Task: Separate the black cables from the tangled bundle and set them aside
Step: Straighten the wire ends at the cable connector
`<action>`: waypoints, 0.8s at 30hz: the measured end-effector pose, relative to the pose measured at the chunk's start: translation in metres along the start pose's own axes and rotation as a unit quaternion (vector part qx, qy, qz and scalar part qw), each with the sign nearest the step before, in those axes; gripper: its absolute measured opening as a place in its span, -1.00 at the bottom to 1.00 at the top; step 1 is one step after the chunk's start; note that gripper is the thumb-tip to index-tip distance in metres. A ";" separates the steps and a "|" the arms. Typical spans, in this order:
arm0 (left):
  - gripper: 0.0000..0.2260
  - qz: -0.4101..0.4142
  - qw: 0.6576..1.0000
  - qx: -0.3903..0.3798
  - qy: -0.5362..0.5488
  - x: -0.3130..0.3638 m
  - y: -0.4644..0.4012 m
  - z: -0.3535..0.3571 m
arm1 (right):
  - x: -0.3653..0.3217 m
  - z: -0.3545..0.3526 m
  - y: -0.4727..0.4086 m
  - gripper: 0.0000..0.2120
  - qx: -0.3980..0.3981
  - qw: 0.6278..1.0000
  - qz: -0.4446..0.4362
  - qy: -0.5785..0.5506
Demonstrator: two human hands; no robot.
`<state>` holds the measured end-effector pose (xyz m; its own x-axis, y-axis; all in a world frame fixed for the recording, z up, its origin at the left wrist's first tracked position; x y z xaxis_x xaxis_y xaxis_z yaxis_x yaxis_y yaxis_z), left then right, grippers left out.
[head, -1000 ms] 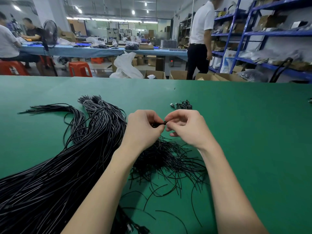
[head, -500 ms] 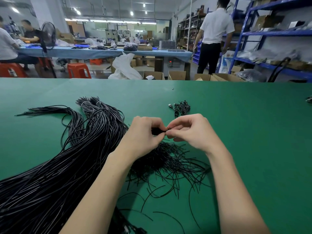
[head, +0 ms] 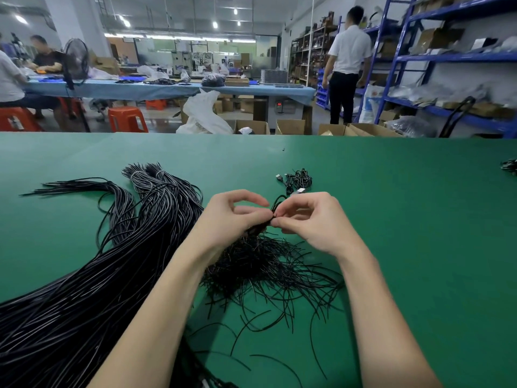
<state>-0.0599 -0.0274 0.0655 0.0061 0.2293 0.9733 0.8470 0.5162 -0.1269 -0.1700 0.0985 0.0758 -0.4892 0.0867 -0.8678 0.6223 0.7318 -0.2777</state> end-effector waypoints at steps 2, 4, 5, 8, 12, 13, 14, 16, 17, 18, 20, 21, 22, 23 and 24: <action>-0.70 -0.084 0.987 -0.046 0.126 -0.015 0.001 0.000 | -0.006 0.006 0.000 -0.84 -0.029 0.999 -0.012 0.013; -0.60 -0.134 0.973 -0.088 0.164 -0.025 0.003 0.002 | -0.010 0.011 0.002 -0.85 -0.056 0.997 -0.018 0.040; -0.59 -0.150 0.969 -0.102 0.170 -0.029 0.004 0.002 | -0.012 0.013 0.003 -0.86 -0.064 0.996 -0.025 0.055; -0.66 -0.183 0.953 -0.144 0.196 -0.037 0.008 0.007 | -0.018 0.013 0.004 -0.85 -0.077 0.993 -0.041 0.083; -0.82 -0.201 0.942 -0.185 0.195 -0.041 0.013 0.015 | -0.020 0.012 0.006 -0.83 -0.097 0.990 -0.044 0.089; -0.84 -0.204 0.938 -0.188 0.207 -0.042 0.013 0.016 | -0.021 0.011 0.006 -0.84 -0.097 0.990 -0.046 0.086; -0.84 -0.207 0.932 -0.189 0.228 -0.043 0.013 0.018 | -0.022 0.010 0.006 -0.85 -0.096 0.991 -0.051 0.079; -0.84 -0.223 0.916 -0.184 0.277 -0.046 0.014 0.021 | -0.025 0.009 0.006 -0.86 -0.097 0.992 -0.060 0.054; -0.86 -0.234 0.906 -0.181 0.303 -0.048 0.014 0.023 | -0.026 0.009 0.006 -0.87 -0.100 0.992 -0.063 0.042; -0.87 -0.245 0.896 -0.180 0.324 -0.049 0.015 0.025 | -0.026 0.009 0.007 -0.87 -0.102 0.992 -0.064 0.036; -0.86 -0.255 0.886 -0.187 0.338 -0.050 0.017 0.028 | -0.027 0.008 0.007 -0.87 -0.103 0.992 -0.067 0.038; -0.80 -0.255 0.885 -0.191 0.340 -0.049 0.017 0.029 | -0.027 0.007 0.007 -0.87 -0.104 0.991 -0.069 0.040; -0.70 -0.253 0.885 -0.195 0.340 -0.049 0.017 0.030 | -0.028 0.007 0.008 -0.87 -0.106 0.991 -0.073 0.041; -0.61 -0.250 0.887 -0.197 0.335 -0.049 0.017 0.031 | -0.029 0.007 0.008 -0.87 -0.107 0.990 -0.076 0.045; -0.55 -0.246 0.891 -0.197 0.326 -0.049 0.016 0.032 | -0.029 0.007 0.008 -0.87 -0.107 0.990 -0.079 0.052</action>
<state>-0.0634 -0.0042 0.0096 -0.2176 -0.5400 0.8131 0.9529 0.0628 0.2967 -0.1465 0.0976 0.0963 -0.6371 0.0205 -0.7705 0.3950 0.8670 -0.3036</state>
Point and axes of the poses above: each hand's wrist, its own y-axis away from the middle knuckle, its own z-axis out of the palm, x = y × z, the point moved 8 cm from there along -y, towards the middle knuckle, and after that the axes turned 1 degree about z, right-handed, at the moved point
